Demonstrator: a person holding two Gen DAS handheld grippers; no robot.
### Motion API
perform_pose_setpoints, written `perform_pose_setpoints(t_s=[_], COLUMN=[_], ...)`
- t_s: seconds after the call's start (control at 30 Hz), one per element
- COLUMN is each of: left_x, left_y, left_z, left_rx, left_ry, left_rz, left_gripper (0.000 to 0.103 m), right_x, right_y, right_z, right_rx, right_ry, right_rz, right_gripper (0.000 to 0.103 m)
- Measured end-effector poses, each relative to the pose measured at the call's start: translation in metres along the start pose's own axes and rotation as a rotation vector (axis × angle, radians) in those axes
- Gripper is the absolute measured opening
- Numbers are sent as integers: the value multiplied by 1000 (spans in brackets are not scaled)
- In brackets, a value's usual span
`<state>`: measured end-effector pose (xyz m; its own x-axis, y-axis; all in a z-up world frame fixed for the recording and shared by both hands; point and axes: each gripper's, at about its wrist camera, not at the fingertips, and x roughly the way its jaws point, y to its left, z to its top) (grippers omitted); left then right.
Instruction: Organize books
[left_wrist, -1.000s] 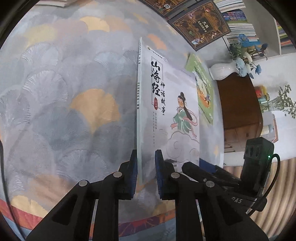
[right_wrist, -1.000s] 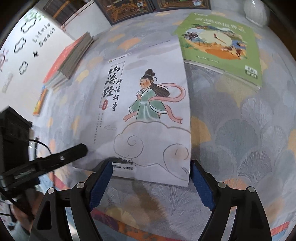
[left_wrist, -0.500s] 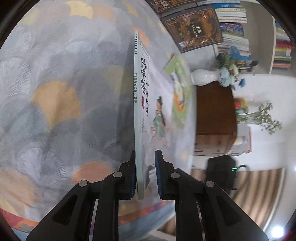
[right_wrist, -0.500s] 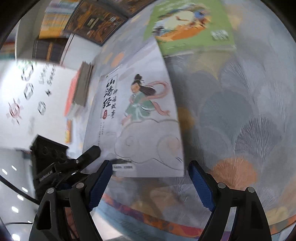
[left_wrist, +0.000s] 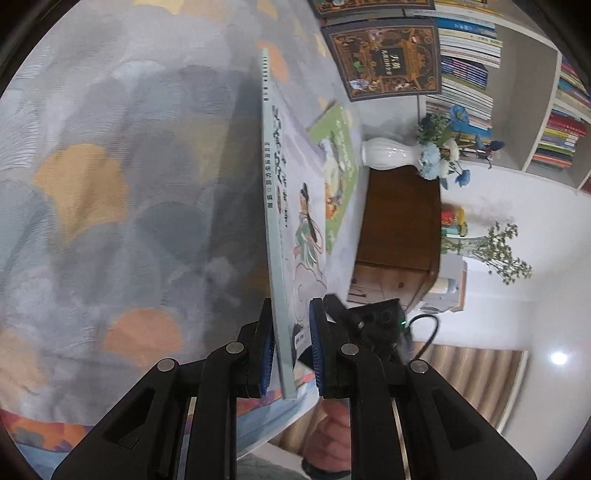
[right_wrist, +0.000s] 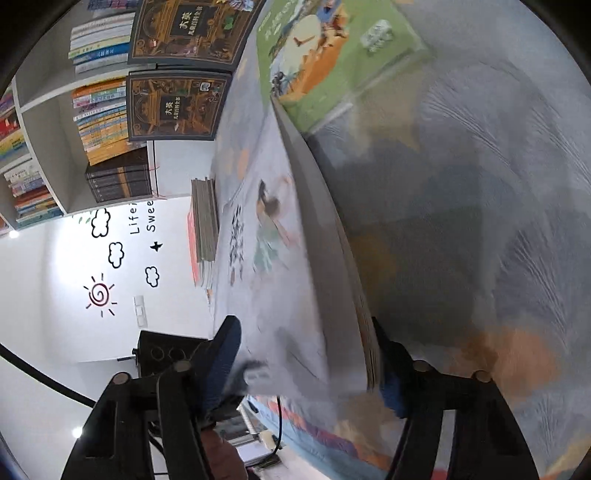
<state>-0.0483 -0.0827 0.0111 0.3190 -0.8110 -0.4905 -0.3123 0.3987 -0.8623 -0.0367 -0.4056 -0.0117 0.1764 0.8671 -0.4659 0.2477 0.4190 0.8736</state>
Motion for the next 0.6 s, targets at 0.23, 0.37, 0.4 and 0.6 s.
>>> perform_pose_setpoints(t_s=[0.23,0.37,0.4,0.6], left_x=[-10,-13,-13,-16], left_y=[1,-10,-13,-46], left_z=[-1,-5,-5,-6], left_rx=[78,169,198,447], left_ry=[-43,-63,-63,-53], left_rz=[224,331,356,492], left_gripper=[13,13,13,13], right_x=[6,16,21,41], right_y=[34,66,74,103], right_z=[-13,-30,-35,-57], right_rx=[-205,-411,-457,-621], right_ry=[-45,-59,-58,-76], right_rz=[-275,-434,-465,-603], right_gripper=[28,28,28,28])
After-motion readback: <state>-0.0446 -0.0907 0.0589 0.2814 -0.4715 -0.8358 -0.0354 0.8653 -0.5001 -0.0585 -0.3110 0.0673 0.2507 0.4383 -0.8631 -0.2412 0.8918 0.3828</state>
